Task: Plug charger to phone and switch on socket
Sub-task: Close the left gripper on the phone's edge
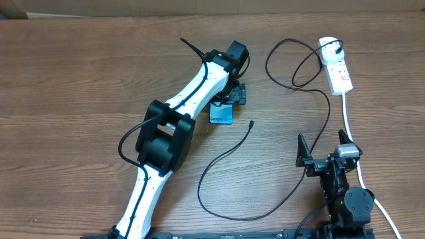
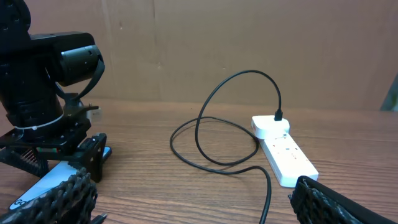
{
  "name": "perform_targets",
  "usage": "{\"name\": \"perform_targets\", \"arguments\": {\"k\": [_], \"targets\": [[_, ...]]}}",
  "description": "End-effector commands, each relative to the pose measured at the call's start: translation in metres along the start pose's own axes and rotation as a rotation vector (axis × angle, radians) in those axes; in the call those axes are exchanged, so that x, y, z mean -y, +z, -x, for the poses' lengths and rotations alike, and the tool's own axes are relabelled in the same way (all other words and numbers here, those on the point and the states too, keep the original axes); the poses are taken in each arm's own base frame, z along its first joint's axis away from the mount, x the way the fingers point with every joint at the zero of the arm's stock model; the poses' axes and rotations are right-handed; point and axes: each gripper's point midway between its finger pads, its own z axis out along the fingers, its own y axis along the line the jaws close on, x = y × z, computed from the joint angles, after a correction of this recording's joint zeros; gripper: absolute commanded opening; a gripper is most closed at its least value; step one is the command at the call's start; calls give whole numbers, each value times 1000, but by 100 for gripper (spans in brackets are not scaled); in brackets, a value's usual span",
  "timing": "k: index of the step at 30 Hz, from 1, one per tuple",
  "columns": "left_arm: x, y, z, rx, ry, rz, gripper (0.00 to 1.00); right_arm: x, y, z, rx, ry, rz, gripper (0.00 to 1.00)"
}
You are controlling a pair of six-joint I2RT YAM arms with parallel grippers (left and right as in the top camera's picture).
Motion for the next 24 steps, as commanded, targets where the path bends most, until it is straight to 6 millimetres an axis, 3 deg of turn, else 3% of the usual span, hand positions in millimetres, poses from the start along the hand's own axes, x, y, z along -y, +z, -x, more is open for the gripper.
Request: {"name": "perform_targets", "arguments": {"k": [1, 3, 8, 11, 24], "targets": [[-13, 28, -17, -79, 9, 30, 95, -1, 0, 0, 10, -2, 0, 100], [-12, 28, -16, -79, 8, 29, 100, -1, 0, 0, 10, -2, 0, 100], [-13, 28, -16, -79, 8, 30, 99, -1, 0, 0, 10, -2, 0, 100], [-13, 28, -16, -79, 8, 30, 91, -1, 0, 0, 10, -2, 0, 100], [-13, 28, -17, -82, 9, 32, 85, -1, 0, 0, 10, -2, 0, 100]]}}
